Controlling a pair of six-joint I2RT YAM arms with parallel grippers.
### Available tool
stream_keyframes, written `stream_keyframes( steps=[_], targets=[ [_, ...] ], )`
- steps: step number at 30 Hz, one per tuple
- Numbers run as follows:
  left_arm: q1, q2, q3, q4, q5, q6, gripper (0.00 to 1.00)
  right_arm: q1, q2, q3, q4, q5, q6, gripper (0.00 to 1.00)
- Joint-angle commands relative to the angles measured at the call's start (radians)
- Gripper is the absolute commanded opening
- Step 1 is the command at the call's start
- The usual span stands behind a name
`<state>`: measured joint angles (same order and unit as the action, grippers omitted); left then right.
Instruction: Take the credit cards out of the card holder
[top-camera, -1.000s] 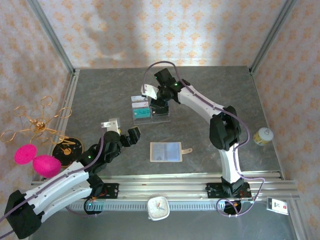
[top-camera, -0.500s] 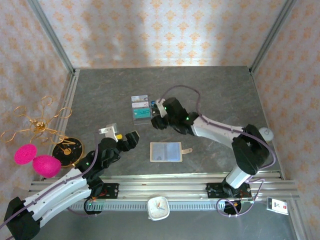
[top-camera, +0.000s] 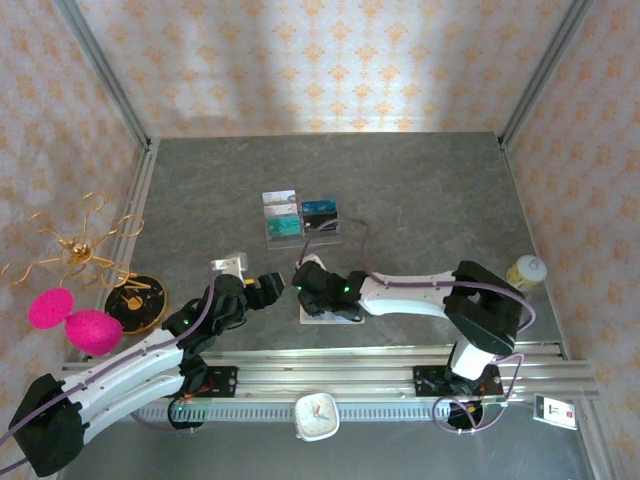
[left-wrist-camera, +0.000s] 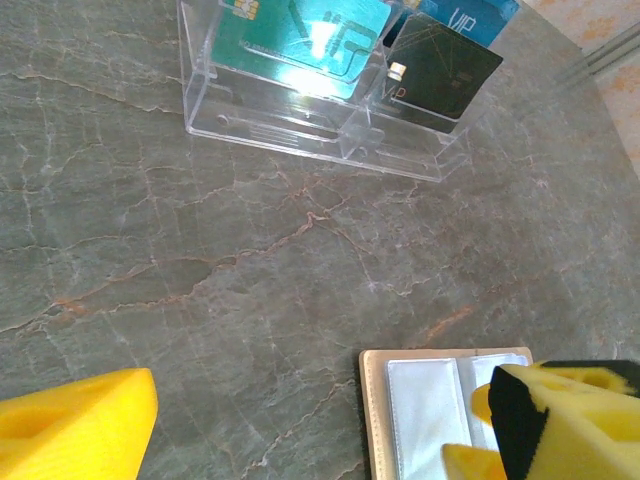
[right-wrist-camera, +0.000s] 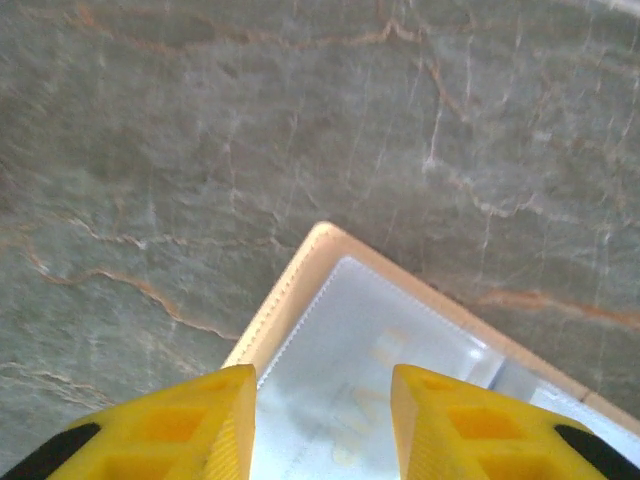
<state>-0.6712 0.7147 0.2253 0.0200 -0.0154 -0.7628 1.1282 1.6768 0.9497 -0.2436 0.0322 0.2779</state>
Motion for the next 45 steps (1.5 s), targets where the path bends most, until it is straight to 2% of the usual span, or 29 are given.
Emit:
stream_keyframes(
  steps=[1, 6, 8, 12, 14, 17, 21, 23, 26, 29, 34, 36, 38, 42, 45],
  targets=[
    [0.009, -0.017, -0.017, 0.02, 0.015, -0.009, 0.87, 0.025, 0.04, 0.007, -0.054, 0.09, 0.052, 0.4],
    [0.009, -0.023, -0.025, 0.019, 0.023, -0.007, 0.87, 0.04, 0.085, -0.004, -0.052, 0.082, 0.071, 0.38],
    [0.009, -0.02, -0.028, 0.031, 0.042, -0.004, 0.85, 0.044, 0.1, 0.0, -0.053, 0.08, 0.074, 0.33],
    [0.007, 0.017, -0.033, 0.077, 0.115, 0.01, 0.77, 0.045, 0.086, -0.023, -0.017, 0.073, 0.108, 0.05],
    [0.007, 0.05, -0.04, 0.112, 0.153, 0.004, 0.71, 0.044, 0.055, -0.044, 0.023, 0.071, 0.139, 0.0],
    [-0.002, 0.122, -0.049, 0.192, 0.207, -0.017, 0.57, 0.045, -0.015, -0.098, 0.116, 0.067, 0.195, 0.0],
    [-0.035, 0.222, -0.039, 0.294, 0.237, -0.038, 0.3, 0.045, -0.076, -0.156, 0.211, 0.067, 0.264, 0.0],
    [-0.054, 0.266, -0.02, 0.319, 0.238, -0.036, 0.19, 0.045, -0.098, -0.181, 0.251, 0.06, 0.28, 0.0],
    [-0.084, 0.323, 0.008, 0.354, 0.238, -0.032, 0.08, 0.044, -0.118, -0.202, 0.281, 0.057, 0.298, 0.0],
    [-0.105, 0.385, 0.021, 0.395, 0.255, -0.034, 0.01, 0.044, -0.118, -0.211, 0.305, 0.041, 0.307, 0.0],
    [-0.126, 0.504, 0.063, 0.407, 0.273, -0.035, 0.0, 0.045, -0.146, -0.241, 0.352, 0.031, 0.331, 0.0],
    [-0.129, 0.55, 0.083, 0.388, 0.283, -0.026, 0.0, 0.045, -0.167, -0.248, 0.349, 0.043, 0.335, 0.09],
    [-0.137, 0.585, 0.094, 0.401, 0.306, -0.027, 0.01, 0.045, -0.207, -0.265, 0.333, 0.073, 0.348, 0.23],
    [-0.162, 0.624, 0.132, 0.412, 0.333, -0.021, 0.12, 0.044, -0.336, -0.323, 0.295, 0.16, 0.377, 0.32],
    [-0.184, 0.671, 0.174, 0.412, 0.367, -0.015, 0.17, 0.045, -0.413, -0.348, 0.242, 0.214, 0.398, 0.33]
  ],
)
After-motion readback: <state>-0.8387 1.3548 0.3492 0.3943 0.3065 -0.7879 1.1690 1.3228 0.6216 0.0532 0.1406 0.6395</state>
